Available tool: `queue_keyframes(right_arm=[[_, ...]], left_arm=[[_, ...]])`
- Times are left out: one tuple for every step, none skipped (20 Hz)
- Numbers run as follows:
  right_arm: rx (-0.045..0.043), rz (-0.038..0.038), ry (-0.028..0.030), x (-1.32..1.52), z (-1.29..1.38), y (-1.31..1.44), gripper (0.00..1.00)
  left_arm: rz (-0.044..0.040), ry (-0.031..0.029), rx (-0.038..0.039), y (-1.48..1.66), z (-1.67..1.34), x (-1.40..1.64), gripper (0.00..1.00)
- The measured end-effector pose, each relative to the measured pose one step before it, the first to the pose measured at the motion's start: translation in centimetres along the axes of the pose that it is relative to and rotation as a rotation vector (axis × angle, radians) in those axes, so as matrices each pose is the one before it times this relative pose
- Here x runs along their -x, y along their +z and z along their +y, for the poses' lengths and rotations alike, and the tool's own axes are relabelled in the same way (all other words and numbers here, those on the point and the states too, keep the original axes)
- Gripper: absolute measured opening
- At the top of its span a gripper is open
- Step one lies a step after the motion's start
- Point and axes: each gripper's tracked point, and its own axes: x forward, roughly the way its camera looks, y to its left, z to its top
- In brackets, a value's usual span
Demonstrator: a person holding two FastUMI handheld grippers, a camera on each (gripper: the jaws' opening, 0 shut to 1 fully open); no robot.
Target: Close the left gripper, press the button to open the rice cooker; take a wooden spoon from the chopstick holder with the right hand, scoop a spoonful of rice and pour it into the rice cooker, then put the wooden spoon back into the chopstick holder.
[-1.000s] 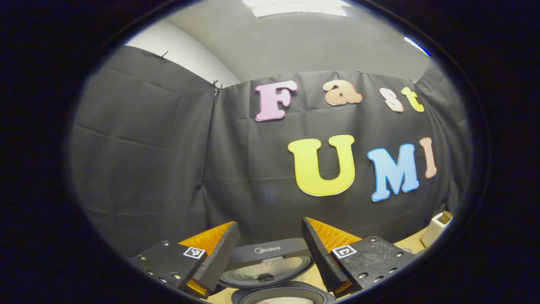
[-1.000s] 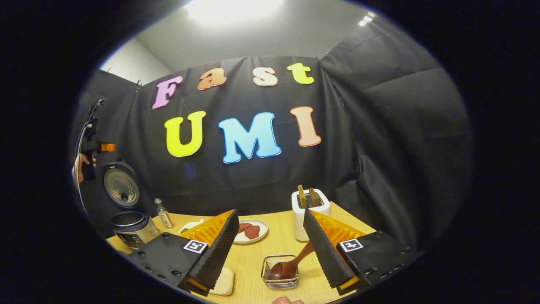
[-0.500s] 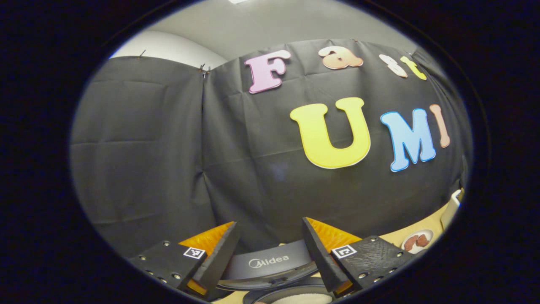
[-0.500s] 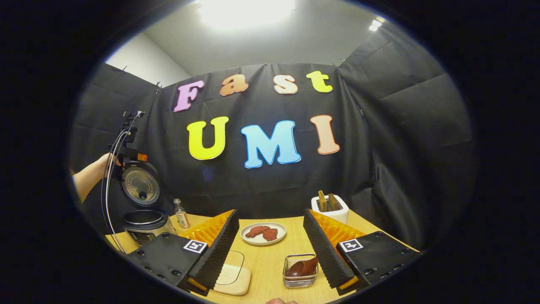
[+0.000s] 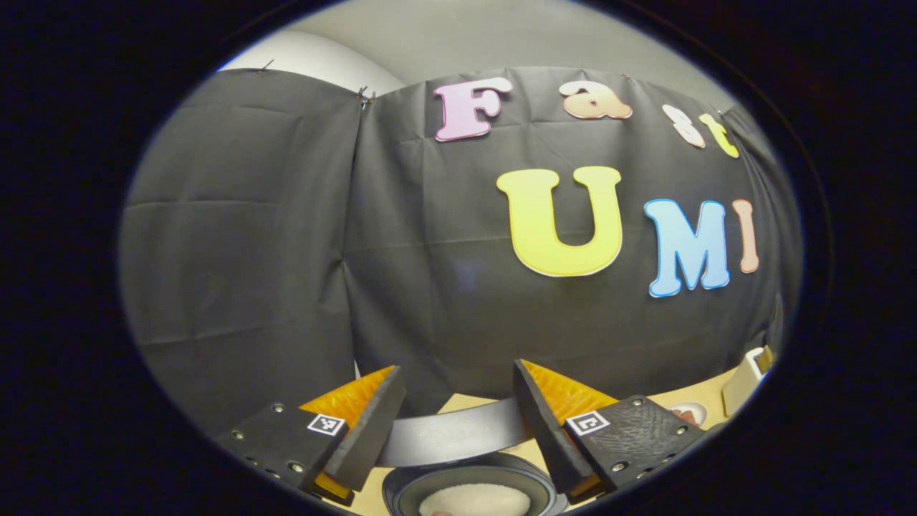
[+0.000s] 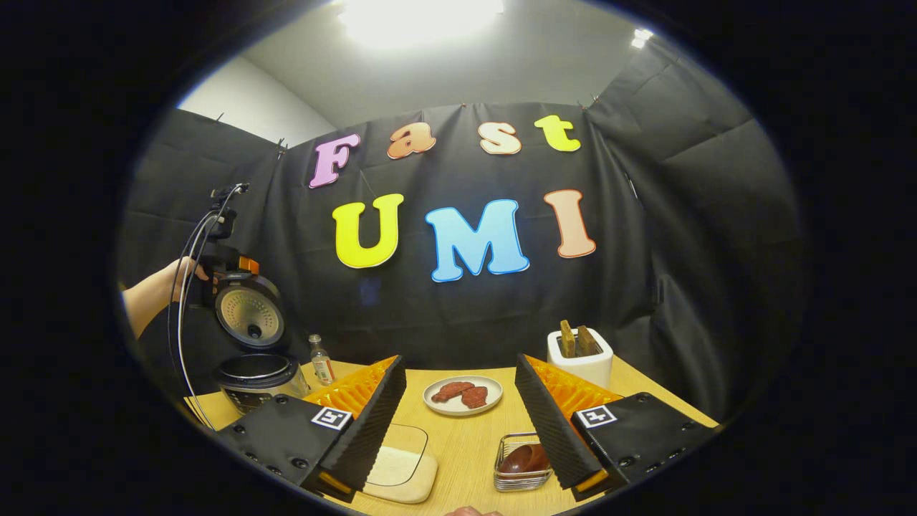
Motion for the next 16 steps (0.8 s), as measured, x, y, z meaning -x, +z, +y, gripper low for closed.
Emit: queue_keyframes(right_arm=[[-0.00609,0.00532,0.01171,-0.116,0.214,-0.424,0.98],[-0.01087,0.00877,0.01170,-0.053,0.080,-0.521,0.98],[-0.01199,0.00904,0.01196,-0.131,0.156,-0.478,0.98],[-0.00976,0.00744,0.01003,-0.036,0.178,-0.477,0.98],[-0.00790,0.00748,0.00675,-0.011,0.070,-0.461,0.98],[-0.00717,0.00680,0.00851,-0.027,0.097,-0.531,0.98],[-0.00690,0.00610,0.01316,-0.009,0.178,-0.338,0.98],[-0.00827,0.00372,0.02317,0.022,0.496,-0.382,0.98],[-0.00977,0.00375,0.01894,0.045,0.319,-0.321,0.98],[-0.00819,0.00280,0.01399,0.091,0.175,-0.204,0.98],[-0.00138,-0.00152,0.01175,0.134,0.133,-0.173,0.98],[0.00533,-0.00048,0.00743,0.100,0.205,-0.168,0.98],[0.00965,-0.00028,0.00406,0.186,0.078,-0.158,0.98],[0.00858,-0.00026,0.00220,0.217,0.004,-0.119,0.98],[0.00509,-0.00237,0.00948,0.290,0.186,0.018,0.98],[0.00103,-0.00628,0.01066,0.243,0.290,0.099,0.98]], left_arm=[[0.01144,-0.00183,0.00517,-0.355,-0.212,0.695,0.94],[0.01144,-0.00367,-0.00063,-0.481,-0.339,0.765,0.94],[0.01476,-0.00367,-0.00039,-0.678,-0.415,0.678,0.94],[0.01538,-0.00277,-0.00038,-0.563,-0.335,0.707,0.94],[0.01688,-0.00376,0.00483,-0.722,-0.265,0.759,0.94],[0.01672,-0.00471,0.00611,-0.762,-0.347,0.644,0.94],[0.01371,-0.00632,0.00571,-0.878,-0.453,0.615,0.94],[0.01109,-0.00538,0.00550,-0.908,-0.258,0.625,0.94],[0.00886,-0.00507,0.00262,-0.808,-0.277,0.514,0.95],[0.00857,-0.00283,0.00580,-0.828,-0.257,0.310,0.96],[0.00898,-0.00135,0.00145,-0.928,-0.131,0.474,0.98],[0.00774,-0.00103,0.00072,-0.663,-0.330,0.229,0.99],[0.01180,-0.00238,0.00100,-0.724,-0.203,0.320,0.94],[0.01674,-0.00483,0.00853,-1.023,-0.151,0.161,0.94],[0.02100,-0.00598,0.01484,-1.318,-0.071,0.019,0.96],[0.02267,-0.00302,0.01265,-1.041,0.007,-0.031,0.95]])
